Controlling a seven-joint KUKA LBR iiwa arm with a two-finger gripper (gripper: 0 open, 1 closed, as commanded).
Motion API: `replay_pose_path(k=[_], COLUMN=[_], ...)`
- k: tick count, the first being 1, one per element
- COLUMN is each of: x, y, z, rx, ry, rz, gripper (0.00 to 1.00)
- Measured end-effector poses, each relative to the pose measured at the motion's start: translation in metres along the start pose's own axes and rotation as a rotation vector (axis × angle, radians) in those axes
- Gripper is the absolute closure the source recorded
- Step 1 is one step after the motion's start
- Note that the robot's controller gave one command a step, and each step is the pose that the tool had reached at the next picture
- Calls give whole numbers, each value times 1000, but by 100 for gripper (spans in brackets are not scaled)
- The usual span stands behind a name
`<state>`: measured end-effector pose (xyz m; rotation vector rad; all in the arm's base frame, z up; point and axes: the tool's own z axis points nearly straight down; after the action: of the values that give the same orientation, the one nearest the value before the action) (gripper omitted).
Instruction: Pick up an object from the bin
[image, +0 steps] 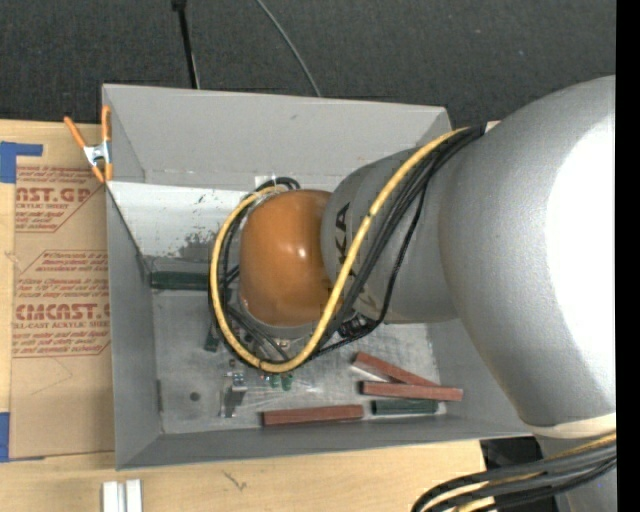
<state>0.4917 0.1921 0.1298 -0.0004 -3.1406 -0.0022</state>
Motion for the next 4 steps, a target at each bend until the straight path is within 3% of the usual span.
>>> replay_pose_path(k=[1,2,3,4], x=[-58,-32,-64,-70], y=[-39,-51,-33,-46], z=[-14,38,56,8], rx=[0,1,2,0], ry=[-2,-5,1,1], rz=[55,15,-244,-328], gripper=[0,0,0,0])
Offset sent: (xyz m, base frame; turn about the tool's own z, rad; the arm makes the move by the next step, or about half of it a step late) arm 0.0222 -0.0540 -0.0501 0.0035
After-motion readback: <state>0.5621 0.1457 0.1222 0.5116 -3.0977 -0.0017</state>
